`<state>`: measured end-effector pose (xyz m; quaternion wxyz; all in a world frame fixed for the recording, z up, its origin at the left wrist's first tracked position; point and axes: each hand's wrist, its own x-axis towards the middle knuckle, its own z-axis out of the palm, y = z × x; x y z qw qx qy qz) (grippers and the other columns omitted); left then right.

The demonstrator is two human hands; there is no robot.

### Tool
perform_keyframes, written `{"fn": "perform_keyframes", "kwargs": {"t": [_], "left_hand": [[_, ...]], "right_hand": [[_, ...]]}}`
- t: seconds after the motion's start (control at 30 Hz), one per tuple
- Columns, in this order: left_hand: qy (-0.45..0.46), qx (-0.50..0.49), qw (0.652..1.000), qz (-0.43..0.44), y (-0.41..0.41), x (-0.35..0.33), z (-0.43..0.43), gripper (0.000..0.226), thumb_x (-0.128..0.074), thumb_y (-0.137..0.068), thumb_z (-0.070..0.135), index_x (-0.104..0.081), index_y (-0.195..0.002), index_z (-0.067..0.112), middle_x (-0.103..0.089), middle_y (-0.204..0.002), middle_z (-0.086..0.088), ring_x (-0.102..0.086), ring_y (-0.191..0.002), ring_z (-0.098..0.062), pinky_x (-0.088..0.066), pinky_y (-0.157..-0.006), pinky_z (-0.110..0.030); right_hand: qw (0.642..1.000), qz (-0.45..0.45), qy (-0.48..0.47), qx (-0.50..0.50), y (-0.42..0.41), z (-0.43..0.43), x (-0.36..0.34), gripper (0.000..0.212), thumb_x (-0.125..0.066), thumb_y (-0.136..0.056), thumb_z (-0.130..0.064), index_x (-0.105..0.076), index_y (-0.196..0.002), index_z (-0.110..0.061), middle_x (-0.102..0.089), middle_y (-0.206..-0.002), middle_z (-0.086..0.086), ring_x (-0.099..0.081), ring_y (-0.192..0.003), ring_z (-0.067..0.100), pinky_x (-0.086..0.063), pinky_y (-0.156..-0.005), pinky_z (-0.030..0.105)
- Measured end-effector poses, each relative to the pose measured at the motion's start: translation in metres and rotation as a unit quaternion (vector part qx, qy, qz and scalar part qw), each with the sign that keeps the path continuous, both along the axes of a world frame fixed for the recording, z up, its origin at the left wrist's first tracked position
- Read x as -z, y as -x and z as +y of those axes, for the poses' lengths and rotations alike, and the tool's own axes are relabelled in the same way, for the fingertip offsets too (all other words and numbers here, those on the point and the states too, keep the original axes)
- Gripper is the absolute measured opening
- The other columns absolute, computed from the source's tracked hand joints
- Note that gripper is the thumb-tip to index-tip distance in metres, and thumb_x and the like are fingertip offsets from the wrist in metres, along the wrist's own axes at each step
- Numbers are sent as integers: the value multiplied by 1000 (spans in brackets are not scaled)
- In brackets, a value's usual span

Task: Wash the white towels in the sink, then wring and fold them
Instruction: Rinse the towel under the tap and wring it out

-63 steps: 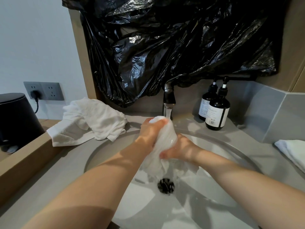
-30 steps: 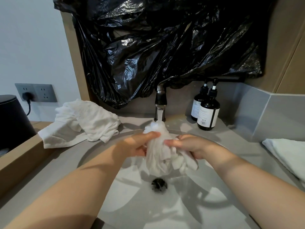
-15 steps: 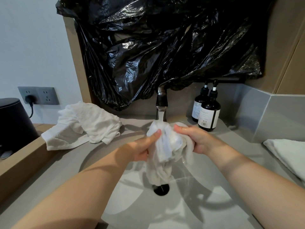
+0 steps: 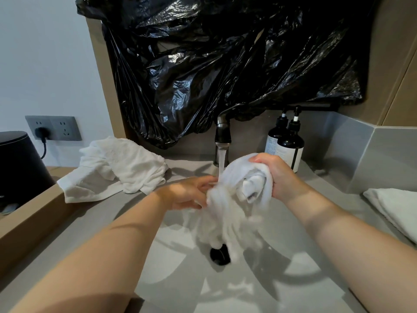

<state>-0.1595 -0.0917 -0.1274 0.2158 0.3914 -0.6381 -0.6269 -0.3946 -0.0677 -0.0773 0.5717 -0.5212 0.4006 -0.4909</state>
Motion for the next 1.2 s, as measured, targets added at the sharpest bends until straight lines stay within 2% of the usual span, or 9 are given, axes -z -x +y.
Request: {"fn": "perform_keyframes", "kwargs": {"t": [0.17, 0.23, 0.33, 0.53, 0.6, 0.67, 0.87, 1.07, 1.2], "left_hand": [[8, 38, 999, 3, 14, -3, 7, 73, -74, -73, 7, -45, -138, 24, -62, -129, -3, -58, -122, -24, -46, -103, -37], [23, 24, 999, -25, 28, 2, 11, 61, -75, -79, 8, -48, -132, 22, -65, -120, -2, -63, -112, -17, -51, -94, -27], [25, 25, 999, -15, 40, 15, 15, 52, -76, -73, 10, -59, -121, 22, -68, -115, 1, -63, -113, -19, -49, -99, -34], [35, 27, 959, -281, 21, 39, 6, 90, -91, -50, 51, -53, -130, 35, -64, -124, 13, -56, -121, -15, -41, -109, -41], [38, -22, 946, -322, 16, 38, 2, 84, -87, -52, 53, -54, -126, 32, -65, -118, 10, -59, -114, -17, -45, -103, -40], [41, -55, 954, -291, 11, 31, 0, 56, -79, -69, 36, -60, -118, 18, -67, -108, 3, -63, -102, -15, -50, -94, -29], [-49, -56, 996, -51, -11, 13, -2, 53, -77, -68, 14, -63, -117, 3, -70, -115, -11, -65, -110, -25, -50, -95, -34], [-37, -117, 989, 86, -6, -5, 9, 42, -72, -79, 35, -66, -107, 4, -73, -103, -13, -71, -95, -24, -57, -84, -35], [-33, -195, 971, 137, 8, -19, 14, 37, -61, -91, 38, -67, -105, 5, -75, -95, -13, -74, -86, -22, -60, -72, -32]], "right_hand": [[996, -35, 59, -62, -5, 8, -17, 31, -42, -89, -9, -62, -66, 0, -58, -61, 13, -59, -55, 23, -48, -48, 27], [991, -73, 57, -96, -8, 9, -23, 34, -38, -93, -10, -61, -70, -1, -59, -60, 11, -60, -56, 22, -49, -50, 27], [988, -112, 38, -99, -15, 8, -25, 27, -40, -92, -10, -56, -72, -4, -57, -59, 8, -59, -56, 20, -49, -51, 27], [979, -194, -19, -59, -7, 15, -27, 47, -33, -90, -6, -48, -46, -12, -41, -45, 2, -46, -42, 13, -37, -45, 19], [980, -184, -72, 18, 7, 12, -28, 38, -41, -88, -8, -47, -51, -10, -43, -47, 4, -48, -44, 15, -39, -45, 19], [984, -117, -116, 69, 24, 7, -22, 25, -48, -86, -10, -50, -61, -8, -47, -52, 6, -52, -47, 17, -44, -46, 20], [974, 175, -141, -17, 38, -14, 24, 10, -53, -86, 2, -59, -80, -4, -61, -69, 12, -61, -58, 21, -51, -57, 26], [947, 179, -183, -194, 39, -7, 32, 23, -63, -60, 3, -55, -80, -6, -59, -73, 10, -61, -60, 18, -51, -54, 23], [954, 103, -186, -213, 20, -6, 36, 53, -81, -72, -15, -53, -117, -18, -66, -103, 3, -63, -88, 16, -48, -69, 28]]}}
